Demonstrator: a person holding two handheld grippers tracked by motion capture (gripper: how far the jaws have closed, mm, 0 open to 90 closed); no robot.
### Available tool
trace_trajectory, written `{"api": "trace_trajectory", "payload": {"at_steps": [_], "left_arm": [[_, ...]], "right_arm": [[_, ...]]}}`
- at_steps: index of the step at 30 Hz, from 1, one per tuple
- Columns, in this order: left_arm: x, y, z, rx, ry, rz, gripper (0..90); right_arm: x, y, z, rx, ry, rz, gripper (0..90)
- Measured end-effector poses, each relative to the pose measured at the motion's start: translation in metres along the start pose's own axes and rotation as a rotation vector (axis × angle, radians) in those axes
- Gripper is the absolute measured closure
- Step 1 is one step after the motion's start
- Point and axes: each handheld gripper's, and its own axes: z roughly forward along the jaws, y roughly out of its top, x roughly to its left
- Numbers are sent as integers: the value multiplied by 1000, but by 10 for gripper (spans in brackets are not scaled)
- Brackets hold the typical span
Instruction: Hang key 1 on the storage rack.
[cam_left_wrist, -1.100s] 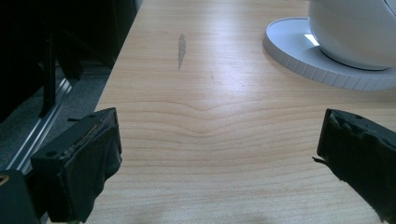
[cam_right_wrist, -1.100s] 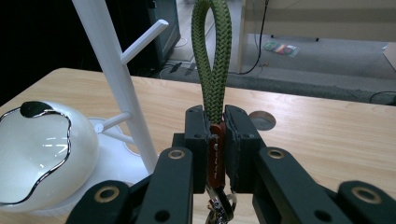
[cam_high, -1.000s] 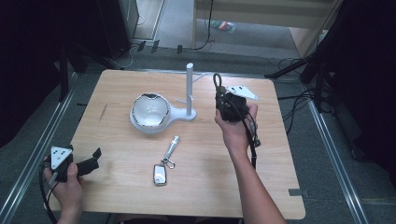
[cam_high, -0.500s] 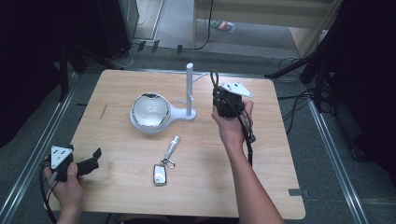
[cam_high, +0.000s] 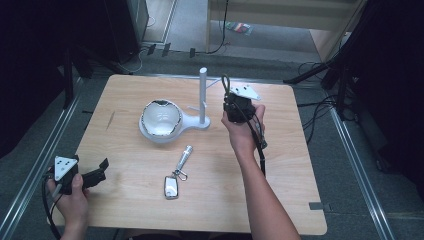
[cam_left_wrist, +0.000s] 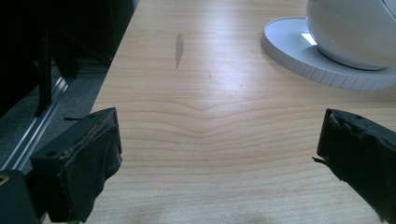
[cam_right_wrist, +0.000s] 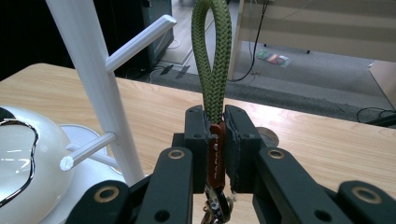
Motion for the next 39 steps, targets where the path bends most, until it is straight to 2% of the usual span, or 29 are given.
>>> {"api": "trace_trajectory", "payload": {"at_steps": [12,17,24,30,31,32,33,36,39], "left_arm": [[0,0,0,-1,1,-1,1],[0,0,0,0,1,-2,1],[0,0,0,-1,2,-3,1],[0,0,0,2,2,-4,1],[0,0,0,2,2,-5,1],[0,0,0,0,3,-8,1],[1,0,0,2,2,-9,1],[1,0,0,0,-1,-12,1],[1,0,0,1,-1,-13,1]], "right_arm": [[15,-1,2,3,18,-26,816],[22,-1,2,0,12,-57,815],[32,-6,3,26,25,-94,813],[34,-11,4,38,50,-102,807],[35,-15,4,33,58,-128,793],[35,-15,4,33,58,-128,793],[35,-18,4,43,67,-136,755],[33,-21,3,41,78,-130,714],[28,-25,2,64,94,-124,650]]}}
